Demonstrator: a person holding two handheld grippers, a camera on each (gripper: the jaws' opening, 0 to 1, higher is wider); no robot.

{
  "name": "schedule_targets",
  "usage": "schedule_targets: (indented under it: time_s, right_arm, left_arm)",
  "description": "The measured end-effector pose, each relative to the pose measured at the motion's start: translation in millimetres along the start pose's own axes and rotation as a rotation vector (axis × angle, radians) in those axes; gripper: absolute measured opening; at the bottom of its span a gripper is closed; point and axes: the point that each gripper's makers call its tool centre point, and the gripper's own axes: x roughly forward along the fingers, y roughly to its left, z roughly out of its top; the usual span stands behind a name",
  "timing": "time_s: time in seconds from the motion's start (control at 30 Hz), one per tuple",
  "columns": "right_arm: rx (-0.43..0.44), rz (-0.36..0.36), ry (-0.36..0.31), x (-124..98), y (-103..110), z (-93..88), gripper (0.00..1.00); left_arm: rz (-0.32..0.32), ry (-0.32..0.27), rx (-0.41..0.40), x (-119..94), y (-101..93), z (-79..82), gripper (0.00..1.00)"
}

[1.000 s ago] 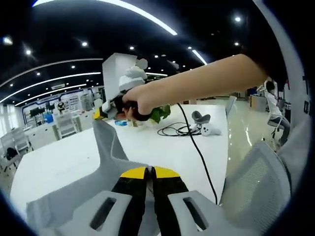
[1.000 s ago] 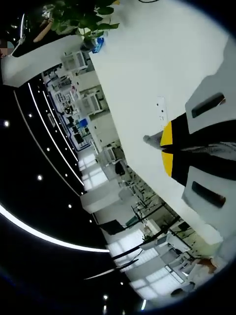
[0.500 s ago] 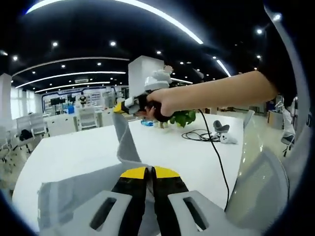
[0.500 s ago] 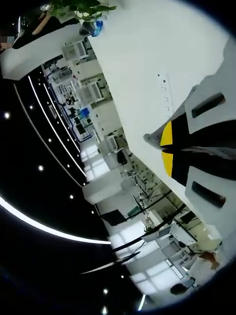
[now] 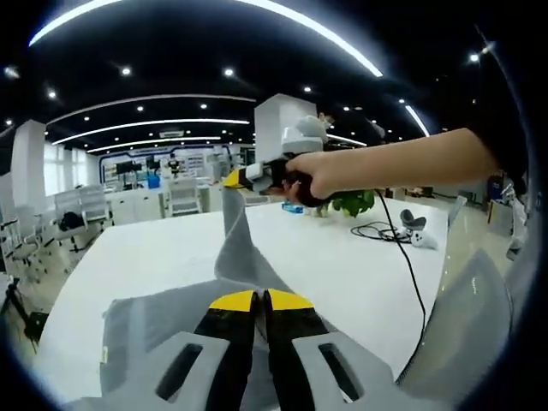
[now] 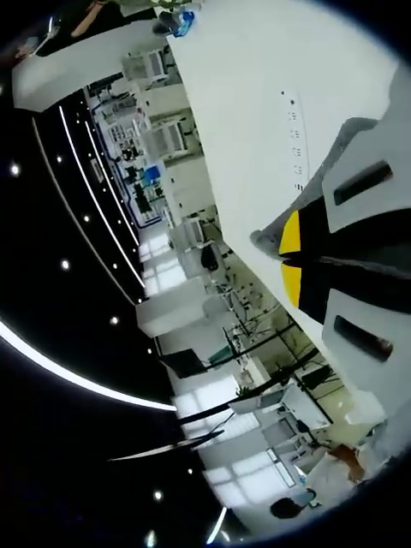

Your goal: Fold the towel on the table until its edges align and the towel forms a compact rectangular stack.

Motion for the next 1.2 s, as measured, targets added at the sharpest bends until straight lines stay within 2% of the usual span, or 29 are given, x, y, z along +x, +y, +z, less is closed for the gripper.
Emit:
schedule_targets:
  time_s: [0.13,0.3,0.53,0.67,0.93,1.2]
  right_arm:
    - [-0.001,0.013,0.013,16,13,-7.8,0.0]
    - [0.006,0.028,0.015,34,32,-16.6,0.0]
    - [-0.022,0.069,0.058,66,62,-38.0,0.0]
    - [-0.006,0.086,0.072,79,75,-49.1,0.0]
    - [-0.006,0.111,0.093,102,98,-63.6,0.0]
    - [-0.01,0.133,0.119,119,114,-77.7,0.0]
  left_arm:
    - [0.014,-0.013,-0.071,-12,14.0,-3.0,0.04]
    - [0.029,-0.011,-0.09,-23,28.9,-8.6,0.04]
    - [0.061,-0.013,-0.072,-38,51.9,-14.2,0.04]
    - [0.092,0.017,-0.052,-49,66.2,-20.4,0.04]
    - [0.153,0.016,-0.08,-65,95.2,-28.2,0.04]
    - [0.193,0.022,-0.078,-79,106.6,-36.0,0.04]
